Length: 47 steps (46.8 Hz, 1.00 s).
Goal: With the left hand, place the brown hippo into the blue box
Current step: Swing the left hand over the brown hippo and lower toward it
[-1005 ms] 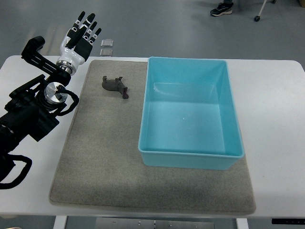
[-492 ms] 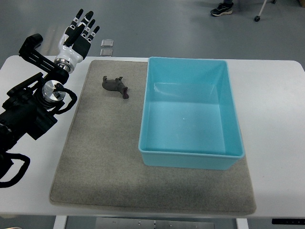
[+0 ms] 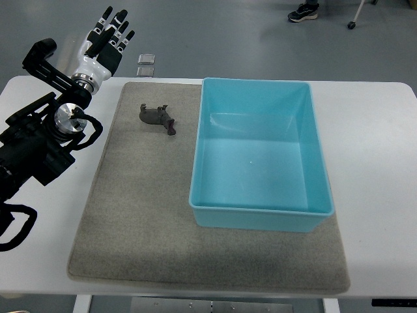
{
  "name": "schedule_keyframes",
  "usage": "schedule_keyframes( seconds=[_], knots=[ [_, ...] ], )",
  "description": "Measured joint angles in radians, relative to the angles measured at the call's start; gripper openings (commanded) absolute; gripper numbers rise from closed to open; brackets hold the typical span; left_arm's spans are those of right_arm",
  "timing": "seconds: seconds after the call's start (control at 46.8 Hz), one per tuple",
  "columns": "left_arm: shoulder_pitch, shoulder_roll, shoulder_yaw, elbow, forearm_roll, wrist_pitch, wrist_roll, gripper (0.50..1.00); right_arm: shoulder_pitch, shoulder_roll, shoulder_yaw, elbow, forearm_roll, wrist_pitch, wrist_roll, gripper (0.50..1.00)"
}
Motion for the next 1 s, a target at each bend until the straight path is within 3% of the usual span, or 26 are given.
schedule_keyframes(
  seconds=[0.299, 0.641, 1.005],
  knots=[
    [-0.017, 0.017, 0.03, -0.012, 0.156, 0.001, 0.001, 0.996, 0.0, 0.0, 0.0, 0.0, 0.0, 0.0, 0.0, 0.936],
    [-0.047, 0.1, 0.139, -0.191, 0.312, 0.094, -0.001, 0.996, 0.0, 0.0, 0.0, 0.0, 0.0, 0.0, 0.0, 0.936],
    [-0.123, 0.173, 0.265, -0.193, 0.674, 0.079, 0.001, 0.996, 0.0, 0.0, 0.0, 0.0, 0.0, 0.0, 0.0, 0.936]
  ],
)
